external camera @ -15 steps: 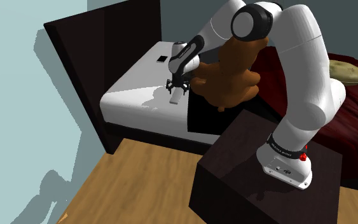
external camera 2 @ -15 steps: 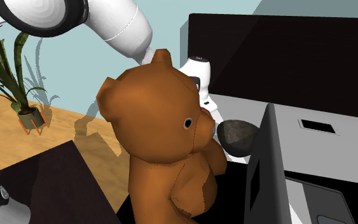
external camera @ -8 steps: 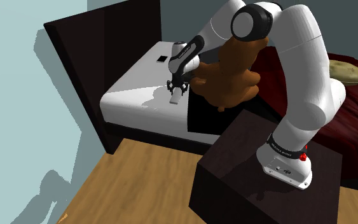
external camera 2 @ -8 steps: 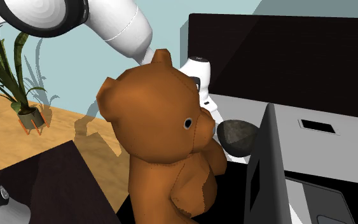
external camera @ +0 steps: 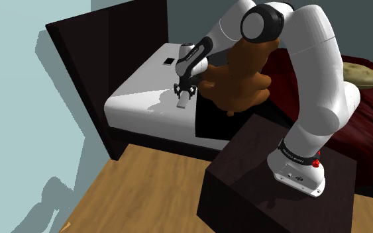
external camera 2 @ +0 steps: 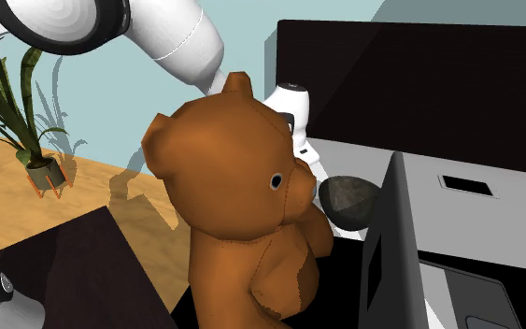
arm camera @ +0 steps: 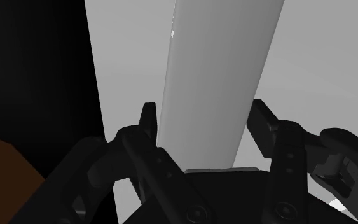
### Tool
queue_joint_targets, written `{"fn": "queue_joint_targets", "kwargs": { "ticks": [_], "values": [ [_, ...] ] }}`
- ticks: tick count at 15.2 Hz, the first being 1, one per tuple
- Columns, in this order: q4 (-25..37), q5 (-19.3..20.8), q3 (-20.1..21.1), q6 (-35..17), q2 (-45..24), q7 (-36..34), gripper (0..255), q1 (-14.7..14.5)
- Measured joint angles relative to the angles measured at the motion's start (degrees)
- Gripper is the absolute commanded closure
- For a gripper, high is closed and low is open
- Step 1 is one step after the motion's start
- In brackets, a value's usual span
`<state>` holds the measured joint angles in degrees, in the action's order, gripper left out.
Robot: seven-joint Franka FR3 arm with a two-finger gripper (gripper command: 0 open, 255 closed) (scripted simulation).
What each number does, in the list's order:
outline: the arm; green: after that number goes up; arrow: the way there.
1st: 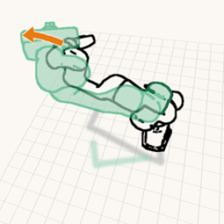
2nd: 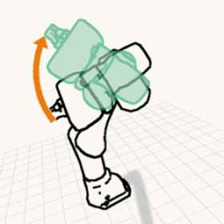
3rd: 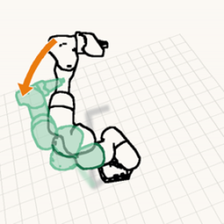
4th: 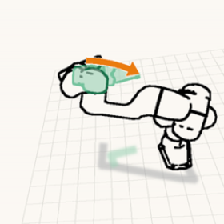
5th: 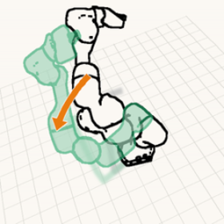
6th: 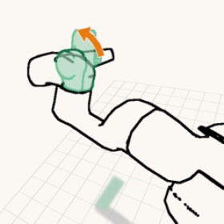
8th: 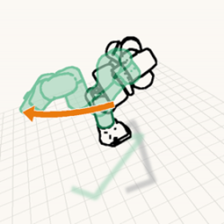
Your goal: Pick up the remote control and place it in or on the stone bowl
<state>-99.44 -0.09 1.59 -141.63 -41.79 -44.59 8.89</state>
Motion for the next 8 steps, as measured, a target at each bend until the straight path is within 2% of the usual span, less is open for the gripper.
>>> {"fn": "queue_joint_targets", "kwargs": {
  "ticks": [8],
  "values": [
    [-0.83, -0.06, 0.08, 3.32, 4.08, -0.02, 255, 0.04]
  ]
}}
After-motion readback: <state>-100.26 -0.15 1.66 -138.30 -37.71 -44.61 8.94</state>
